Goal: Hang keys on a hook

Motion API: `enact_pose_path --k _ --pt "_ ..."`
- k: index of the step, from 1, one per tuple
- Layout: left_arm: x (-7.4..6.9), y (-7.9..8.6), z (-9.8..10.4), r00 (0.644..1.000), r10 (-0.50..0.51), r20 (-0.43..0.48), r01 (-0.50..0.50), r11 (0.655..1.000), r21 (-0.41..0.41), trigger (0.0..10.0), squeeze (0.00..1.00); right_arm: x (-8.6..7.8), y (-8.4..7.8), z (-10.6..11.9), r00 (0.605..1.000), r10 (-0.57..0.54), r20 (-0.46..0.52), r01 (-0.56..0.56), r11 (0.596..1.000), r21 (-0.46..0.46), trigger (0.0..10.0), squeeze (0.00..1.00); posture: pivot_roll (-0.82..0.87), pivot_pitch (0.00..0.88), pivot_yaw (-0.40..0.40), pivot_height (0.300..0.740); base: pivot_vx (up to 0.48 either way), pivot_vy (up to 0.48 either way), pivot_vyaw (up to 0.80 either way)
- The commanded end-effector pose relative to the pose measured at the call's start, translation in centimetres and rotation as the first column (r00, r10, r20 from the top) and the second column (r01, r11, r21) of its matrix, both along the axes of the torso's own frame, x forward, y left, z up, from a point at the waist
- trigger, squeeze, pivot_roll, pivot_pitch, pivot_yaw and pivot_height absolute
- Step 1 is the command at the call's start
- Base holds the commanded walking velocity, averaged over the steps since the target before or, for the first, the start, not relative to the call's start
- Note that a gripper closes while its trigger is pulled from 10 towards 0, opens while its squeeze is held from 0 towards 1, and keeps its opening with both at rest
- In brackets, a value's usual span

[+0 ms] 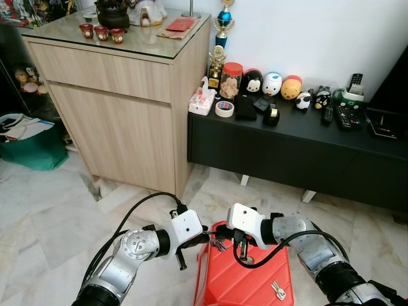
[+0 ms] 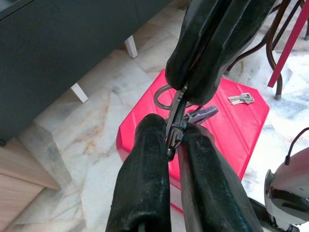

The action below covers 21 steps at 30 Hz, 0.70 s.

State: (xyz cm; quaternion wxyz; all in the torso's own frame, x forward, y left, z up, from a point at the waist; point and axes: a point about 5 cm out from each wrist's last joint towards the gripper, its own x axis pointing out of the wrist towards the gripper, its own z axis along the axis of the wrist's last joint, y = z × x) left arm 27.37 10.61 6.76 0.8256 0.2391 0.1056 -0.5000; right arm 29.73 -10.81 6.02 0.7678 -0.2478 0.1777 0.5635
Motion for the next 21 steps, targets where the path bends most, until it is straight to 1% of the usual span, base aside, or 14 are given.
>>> enact_pose_path --k 1,3,4,5,9,10,11,21 --pt "0.61 -1.09 1.62 0.997 -0.014 0.071 0.018 0.998 -0.065 10.0 0.0 -0.01 0.36 0.07 1.0 0.001 0.005 -0.001 1.0 0.011 10.0 0.0 0.11 0.0 -0.088 0.74 0.0 0.0 0.0" --pt "0.54 -1.2 1.58 0.998 -0.021 0.067 0.026 0.997 -0.073 10.0 0.0 0.04 0.37 0.12 1.0 0.001 0.007 -0.001 1.0 0.011 10.0 0.0 0.11 0.0 -0.088 0.74 0.0 0.0 0.0" --pt "0.54 -1.22 1.64 0.998 -0.016 0.065 0.022 0.996 -0.086 10.0 0.85 0.04 0.37 0.15 1.0 0.002 0.007 -0.002 1.0 0.011 10.0 0.0 0.11 0.0 -0.088 0.74 0.0 0.0 0.0" --pt "0.55 -1.22 1.73 0.998 -0.013 0.062 0.019 0.995 -0.097 10.0 1.0 0.05 0.36 0.17 1.0 0.003 0.007 -0.003 1.0 0.011 10.0 0.0 0.11 0.0 -0.088 0.74 0.0 0.0 0.0" --pt "0.58 -1.21 2.01 0.997 -0.013 0.072 0.02 0.994 -0.109 10.0 1.0 0.09 0.26 0.11 1.0 0.0 0.008 0.0 1.0 0.004 10.0 0.0 0.11 0.0 -0.089 0.74 0.0 0.0 0.0" --pt "0.53 -1.22 2.06 0.997 -0.021 0.07 0.028 0.994 -0.109 10.0 0.19 0.09 0.26 0.11 1.0 0.0 0.008 0.0 1.0 0.004 10.0 0.0 0.11 0.0 -0.089 0.74 0.0 0.0 0.0" --pt "0.5 -1.22 2.07 0.997 -0.023 0.067 0.031 0.993 -0.11 10.0 0.0 0.09 0.27 0.1 1.0 0.0 0.008 0.0 1.0 0.003 10.0 0.0 0.11 0.0 -0.089 0.74 0.0 0.0 0.0" --pt "0.34 -1.34 1.96 0.998 -0.031 0.052 0.037 0.993 -0.116 10.0 0.0 0.1 0.48 0.09 1.0 0.013 0.011 -0.013 1.0 -0.003 10.0 0.0 0.11 0.0 -0.091 0.74 0.0 0.0 0.0"
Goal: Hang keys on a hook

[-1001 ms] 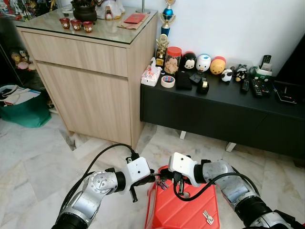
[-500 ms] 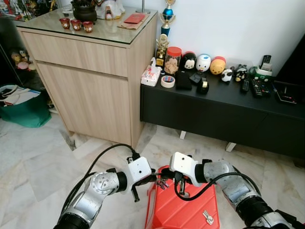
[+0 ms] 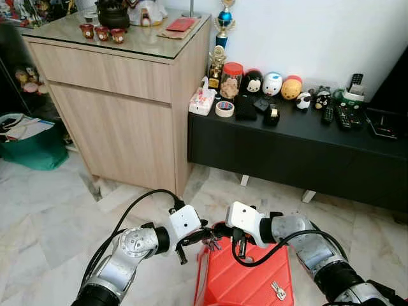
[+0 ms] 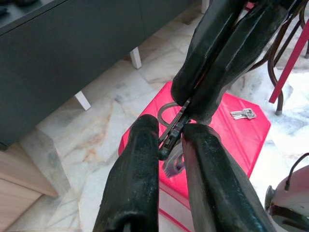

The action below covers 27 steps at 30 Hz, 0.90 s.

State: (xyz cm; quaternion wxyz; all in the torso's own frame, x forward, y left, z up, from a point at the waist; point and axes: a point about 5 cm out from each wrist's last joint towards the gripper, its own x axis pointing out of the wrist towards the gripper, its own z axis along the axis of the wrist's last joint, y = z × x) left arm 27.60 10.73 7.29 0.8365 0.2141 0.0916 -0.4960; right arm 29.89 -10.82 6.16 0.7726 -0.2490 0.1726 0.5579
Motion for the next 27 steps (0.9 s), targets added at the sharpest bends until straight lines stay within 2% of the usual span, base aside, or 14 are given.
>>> enact_pose_path --k 1,4,5,6,7,8,9,27 --pt "0.09 -1.44 1.4 0.998 -0.05 0.049 0.053 0.997 -0.053 10.0 0.0 -0.04 0.5 -0.01 1.0 0.024 -0.002 -0.024 1.0 -0.007 10.0 0.0 0.11 0.0 -0.092 0.74 0.0 0.0 0.0" --pt "0.04 -1.41 1.31 0.998 -0.053 0.044 0.055 0.997 -0.05 10.0 0.0 -0.03 0.51 -0.01 1.0 0.024 -0.001 -0.024 1.0 -0.008 10.0 0.0 0.11 0.0 -0.092 0.74 0.0 0.0 0.0" --pt "0.03 -1.4 1.29 0.998 -0.054 0.043 0.056 0.997 -0.05 9.5 0.0 -0.03 0.51 -0.01 1.0 0.024 -0.001 -0.024 1.0 -0.008 10.0 0.0 0.11 0.0 -0.092 0.74 0.0 0.0 0.0" --pt "0.02 -1.4 1.28 0.998 -0.054 0.043 0.056 0.997 -0.05 9.5 0.0 -0.02 0.51 0.0 1.0 0.024 0.0 -0.024 1.0 -0.008 10.0 0.0 0.11 0.0 -0.092 0.74 0.0 0.0 0.0" --pt "0.0 -1.4 1.27 0.998 -0.053 0.039 0.055 0.997 -0.057 0.5 0.0 -0.02 0.5 0.0 1.0 0.023 0.0 -0.023 1.0 -0.008 10.0 0.0 0.11 0.0 -0.092 0.74 0.0 0.0 0.0" --pt "0.0 -1.4 1.27 0.998 -0.053 0.039 0.055 0.997 -0.057 0.5 0.0 -0.02 0.5 0.0 1.0 0.023 0.0 -0.023 1.0 -0.008 10.0 0.0 0.11 0.0 -0.092 0.74 0.0 0.0 0.0" --pt "0.01 -1.41 1.28 0.998 -0.053 0.04 0.055 0.997 -0.058 0.0 0.0 -0.02 0.5 -0.01 1.0 0.023 0.0 -0.023 1.0 -0.008 10.0 0.0 0.11 0.0 -0.092 0.74 0.0 0.0 0.0" --pt "-0.07 -1.82 1.76 0.996 -0.068 0.051 0.071 0.995 -0.075 0.0 0.0 0.07 0.35 -0.31 1.0 0.017 -0.001 -0.017 0.999 -0.027 10.0 0.0 0.11 0.0 -0.089 0.74 0.0 0.0 0.0"
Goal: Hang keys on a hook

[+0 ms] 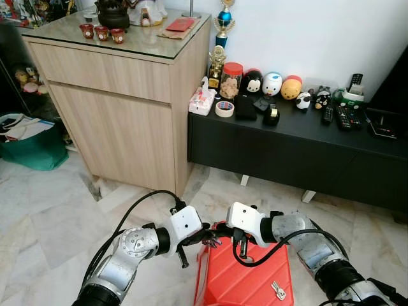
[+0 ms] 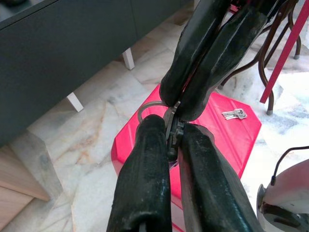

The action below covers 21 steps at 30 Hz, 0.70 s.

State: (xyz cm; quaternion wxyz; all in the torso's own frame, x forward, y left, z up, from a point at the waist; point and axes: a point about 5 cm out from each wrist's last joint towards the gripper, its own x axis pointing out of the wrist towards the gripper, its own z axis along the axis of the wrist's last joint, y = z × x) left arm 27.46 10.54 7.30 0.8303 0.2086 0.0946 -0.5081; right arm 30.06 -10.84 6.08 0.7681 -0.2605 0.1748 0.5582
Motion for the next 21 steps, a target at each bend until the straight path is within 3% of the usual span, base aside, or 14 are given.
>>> enact_pose_path --k 1,7,8,21 --pt "0.1 -1.7 1.7 0.997 -0.043 0.065 0.048 0.996 -0.07 0.0 0.0 -0.1 0.4 -0.2 1.0 0.01 -0.008 -0.01 1.0 -0.005 10.0 0.0 0.11 0.0 -0.089 0.74 0.0 0.0 0.0" --pt "0.1 -1.8 1.7 0.997 -0.047 0.064 0.052 0.996 -0.069 0.0 0.0 0.0 0.4 -0.2 1.0 0.006 -0.007 -0.006 1.0 -0.002 10.0 0.0 0.11 0.0 -0.09 0.74 0.0 0.0 0.0" --pt "0.1 -1.8 1.7 0.997 -0.048 0.064 0.053 0.996 -0.068 0.0 0.0 0.2 0.4 -0.1 1.0 -0.011 0.0 0.011 1.0 0.008 10.0 1.0 0.11 0.0 -0.09 0.74 0.0 0.0 0.0" --pt "-0.1 -1.6 1.3 0.997 -0.057 0.056 0.059 0.997 -0.042 0.0 0.0 1.2 0.6 0.7 0.996 -0.081 0.046 0.078 0.996 0.053 10.0 1.0 0.12 0.0 -0.092 0.74 0.0 0.0 0.0"
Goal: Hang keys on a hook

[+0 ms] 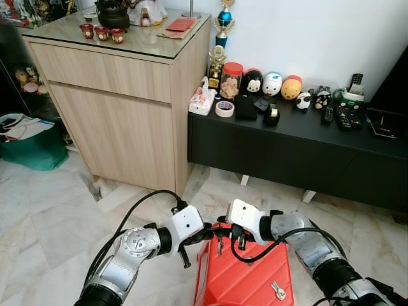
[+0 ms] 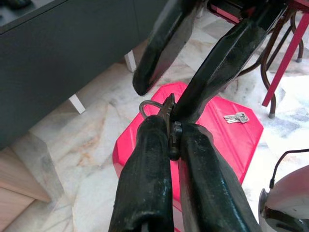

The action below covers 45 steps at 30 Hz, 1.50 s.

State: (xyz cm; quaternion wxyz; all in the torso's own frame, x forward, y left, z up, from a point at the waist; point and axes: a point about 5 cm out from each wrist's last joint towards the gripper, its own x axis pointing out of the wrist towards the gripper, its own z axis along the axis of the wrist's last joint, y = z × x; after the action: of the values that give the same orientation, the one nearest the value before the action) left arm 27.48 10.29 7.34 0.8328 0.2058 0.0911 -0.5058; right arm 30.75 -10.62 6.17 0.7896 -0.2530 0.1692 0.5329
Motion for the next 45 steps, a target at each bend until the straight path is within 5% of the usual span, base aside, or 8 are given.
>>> enact_pose_path --k 1,4,5,7,27,33,38,45 --pt "-0.1 -1.4 1.3 0.997 -0.063 0.052 0.064 0.997 -0.032 0.0 0.0 0.6 0.3 0.7 0.999 -0.024 0.033 0.023 0.999 0.034 10.0 1.0 0.12 0.0 -0.092 0.74 0.0 0.0 0.0" --pt "-0.1 -1.3 1.1 0.996 -0.07 0.053 0.071 0.997 -0.014 0.0 0.0 1.3 0.2 1.2 0.995 -0.083 0.06 0.079 0.995 0.059 10.0 1.0 0.12 0.0 -0.09 0.74 0.0 0.0 0.0" --pt "-0.2 -1.3 1.1 0.996 -0.074 0.05 0.075 0.997 -0.01 0.0 0.0 1.6 0.1 1.5 0.99 -0.117 0.072 0.112 0.991 0.075 10.0 0.09 0.12 0.0 -0.088 0.74 0.0 0.0 0.0" --pt "-0.2 -1.4 1.0 0.996 -0.079 0.048 0.08 0.997 -0.005 0.0 0.0 1.9 0.2 1.8 0.987 -0.142 0.073 0.134 0.985 0.105 10.0 0.0 0.12 0.0 -0.087 0.74 0.0 0.0 0.0" --pt "-0.4 -1.7 0.8 0.993 -0.1 0.059 0.099 0.995 0.025 0.0 0.0 -0.9 0.3 -0.1 0.976 0.187 -0.11 -0.192 0.981 -0.03 10.0 0.0 0.12 0.0 -0.093 0.74 0.0 0.0 0.0" --pt "-0.5 -1.6 0.6 0.993 -0.099 0.061 0.097 0.995 0.037 0.0 0.0 0.0 0.2 0.5 0.987 0.148 -0.055 -0.15 0.988 -0.043 10.0 0.0 0.12 0.0 -0.097 0.74 0.0 0.0 0.0" --pt "-0.6 -1.3 0.3 0.994 -0.098 0.058 0.094 0.994 0.062 0.0 0.0 2.4 -0.7 2.4 0.996 -0.063 0.068 0.061 0.997 0.037 10.0 0.0 0.12 0.0 -0.098 0.74 0.0 0.0 0.0" --pt "-0.7 -1.2 0.2 0.993 -0.108 0.052 0.104 0.992 0.072 0.0 0.0 3.1 -1.3 3.7 0.99 -0.134 0.052 0.126 0.983 0.135 10.0 0.0 0.11 0.0 -0.092 0.74 0.0 0.0 0.0"
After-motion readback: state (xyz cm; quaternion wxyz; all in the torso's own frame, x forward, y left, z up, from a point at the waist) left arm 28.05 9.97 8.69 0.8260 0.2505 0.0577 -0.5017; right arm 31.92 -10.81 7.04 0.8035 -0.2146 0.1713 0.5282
